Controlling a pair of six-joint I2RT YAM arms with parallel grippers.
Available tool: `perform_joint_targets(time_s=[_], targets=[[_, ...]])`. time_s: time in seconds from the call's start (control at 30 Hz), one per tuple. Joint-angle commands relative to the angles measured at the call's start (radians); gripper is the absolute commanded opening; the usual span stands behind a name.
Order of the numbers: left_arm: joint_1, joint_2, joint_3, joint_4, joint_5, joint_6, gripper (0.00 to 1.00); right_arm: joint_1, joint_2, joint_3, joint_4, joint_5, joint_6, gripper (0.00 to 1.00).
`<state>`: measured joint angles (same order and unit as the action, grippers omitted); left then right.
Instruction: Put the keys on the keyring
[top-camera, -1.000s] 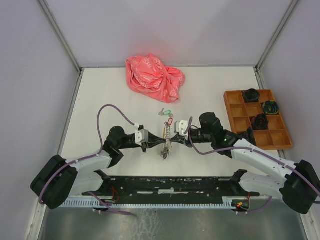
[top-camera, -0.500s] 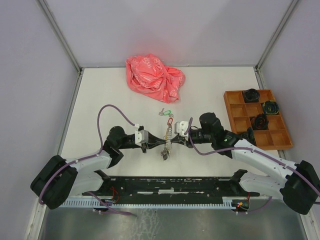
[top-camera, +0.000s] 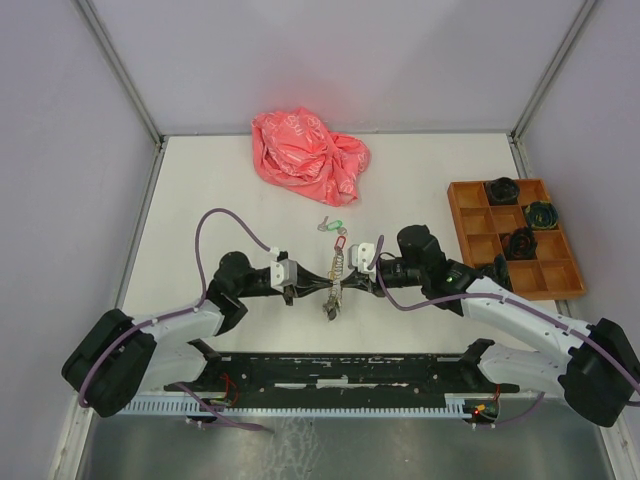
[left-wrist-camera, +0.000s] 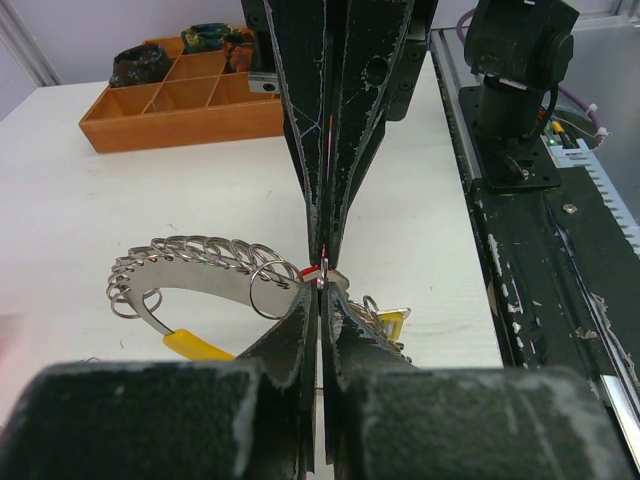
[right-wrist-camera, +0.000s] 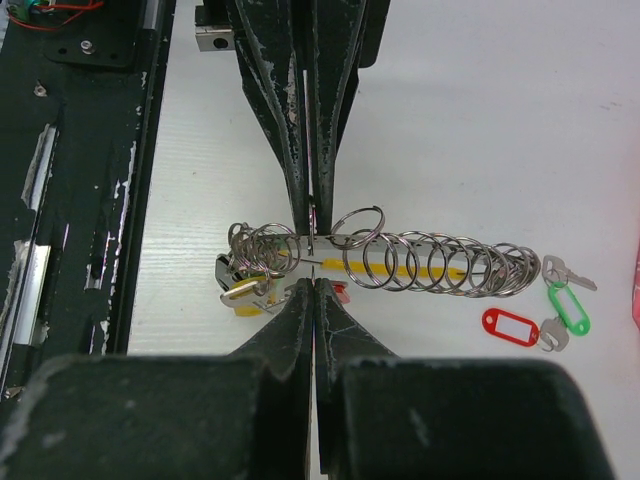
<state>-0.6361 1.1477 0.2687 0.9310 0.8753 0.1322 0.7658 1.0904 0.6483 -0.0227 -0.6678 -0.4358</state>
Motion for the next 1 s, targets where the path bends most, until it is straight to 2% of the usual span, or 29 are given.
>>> perform_joint_targets(time_s=[0.0,0.97], targets=[[0.001,0.004,0.045,0.078,0.029,-0.001,0.03,0.004,-0.004,0.040,0.046,-0.035,-0.004,0.01],[0.001,0.016,0.049,0.103,0.035,-0.022,0.03,0.006,0.006,0.045,0.066,-0.055,0.014,0.01]])
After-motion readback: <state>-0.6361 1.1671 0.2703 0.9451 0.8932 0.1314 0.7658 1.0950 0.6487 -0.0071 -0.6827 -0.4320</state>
